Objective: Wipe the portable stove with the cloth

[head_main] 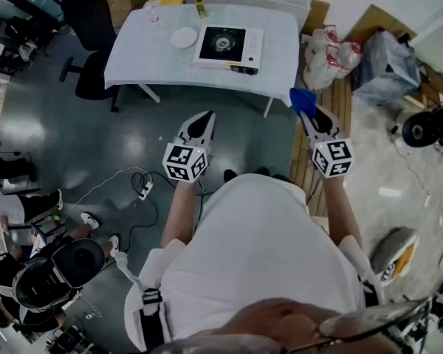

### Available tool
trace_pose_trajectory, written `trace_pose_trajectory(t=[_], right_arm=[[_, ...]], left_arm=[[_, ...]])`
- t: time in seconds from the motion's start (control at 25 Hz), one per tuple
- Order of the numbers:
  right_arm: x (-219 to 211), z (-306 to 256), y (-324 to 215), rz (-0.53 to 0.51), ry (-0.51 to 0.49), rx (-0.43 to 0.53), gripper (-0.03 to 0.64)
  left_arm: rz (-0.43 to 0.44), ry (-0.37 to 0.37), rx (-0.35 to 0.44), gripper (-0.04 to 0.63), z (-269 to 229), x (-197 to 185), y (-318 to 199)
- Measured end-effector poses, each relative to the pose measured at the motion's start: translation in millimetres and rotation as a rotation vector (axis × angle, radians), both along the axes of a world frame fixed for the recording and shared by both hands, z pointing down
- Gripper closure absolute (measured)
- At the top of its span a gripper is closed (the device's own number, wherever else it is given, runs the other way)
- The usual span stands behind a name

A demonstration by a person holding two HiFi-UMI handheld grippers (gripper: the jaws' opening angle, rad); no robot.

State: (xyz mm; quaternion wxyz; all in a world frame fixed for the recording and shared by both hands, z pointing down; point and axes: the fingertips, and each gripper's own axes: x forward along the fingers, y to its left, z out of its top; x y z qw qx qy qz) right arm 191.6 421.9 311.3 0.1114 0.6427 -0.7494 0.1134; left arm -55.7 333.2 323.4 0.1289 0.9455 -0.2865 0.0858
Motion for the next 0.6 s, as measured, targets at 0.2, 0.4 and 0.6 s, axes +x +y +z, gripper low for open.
trace_pose_trajectory(t=[0.2,0.4,0.6], right_arm=[[-2.3,-0.9,-1.8,0.005,0.001,0.003,0.488],[-2.7,-2.0,-1.2,0.012,0.006,-0.002,0.488],[-6.7,-1.1,-3.2,0.026,-0.008,-0.004,0.488]], left_arm=[[0.004,0.006,-0.004,0.563,-0.5,-2.3,-2.7],[0.01,0.008,-0.012,0.563,2.0,-1.5,-2.4],[0.017,0.01,-0.017,0.563,6.6,-8.6,-5.5]])
